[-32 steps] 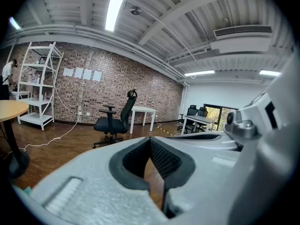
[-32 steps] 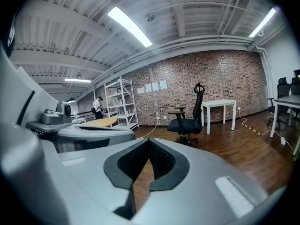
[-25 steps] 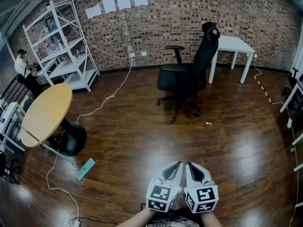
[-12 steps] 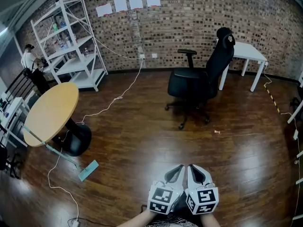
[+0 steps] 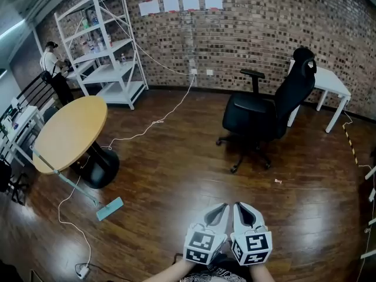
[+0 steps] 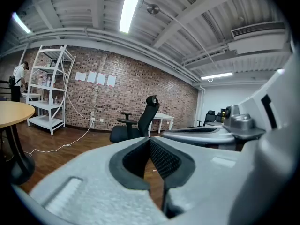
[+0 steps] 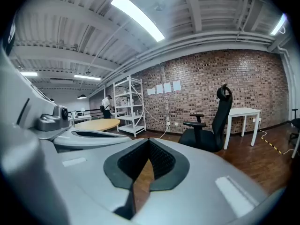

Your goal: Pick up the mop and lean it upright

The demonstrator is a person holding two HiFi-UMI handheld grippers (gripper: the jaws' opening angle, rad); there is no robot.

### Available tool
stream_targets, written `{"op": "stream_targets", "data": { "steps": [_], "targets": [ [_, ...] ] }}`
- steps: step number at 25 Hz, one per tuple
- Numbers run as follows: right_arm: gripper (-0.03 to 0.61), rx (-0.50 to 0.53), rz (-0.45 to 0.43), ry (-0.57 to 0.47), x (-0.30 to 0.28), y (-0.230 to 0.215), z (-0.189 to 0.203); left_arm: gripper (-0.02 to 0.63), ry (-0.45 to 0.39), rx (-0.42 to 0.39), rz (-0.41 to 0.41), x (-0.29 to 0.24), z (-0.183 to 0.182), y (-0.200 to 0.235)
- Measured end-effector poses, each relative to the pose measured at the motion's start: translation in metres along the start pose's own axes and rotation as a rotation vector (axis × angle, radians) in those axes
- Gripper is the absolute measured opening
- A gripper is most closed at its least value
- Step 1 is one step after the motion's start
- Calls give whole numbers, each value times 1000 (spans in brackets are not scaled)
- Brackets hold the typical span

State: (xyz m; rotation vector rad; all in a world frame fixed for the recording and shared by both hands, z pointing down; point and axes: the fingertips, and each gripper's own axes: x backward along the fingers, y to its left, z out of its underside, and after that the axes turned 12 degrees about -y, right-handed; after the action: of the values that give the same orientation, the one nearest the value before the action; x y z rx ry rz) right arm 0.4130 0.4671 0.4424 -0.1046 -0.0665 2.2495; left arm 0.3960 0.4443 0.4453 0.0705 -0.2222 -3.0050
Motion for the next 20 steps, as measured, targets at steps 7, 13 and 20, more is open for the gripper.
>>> {"op": "stream_targets", "data": {
  "steps": [7, 13, 20],
  "targets": [
    [0, 6, -183, 31, -57, 28, -11, 3, -16, 18, -178, -5, -20, 58],
    [0, 10, -418, 59, -97, 97, 6, 3, -31, 26, -392, 32, -14, 122],
    [0, 27, -743, 86, -116, 184, 13, 3, -73, 34, -712, 101, -19, 175]
  ]
}}
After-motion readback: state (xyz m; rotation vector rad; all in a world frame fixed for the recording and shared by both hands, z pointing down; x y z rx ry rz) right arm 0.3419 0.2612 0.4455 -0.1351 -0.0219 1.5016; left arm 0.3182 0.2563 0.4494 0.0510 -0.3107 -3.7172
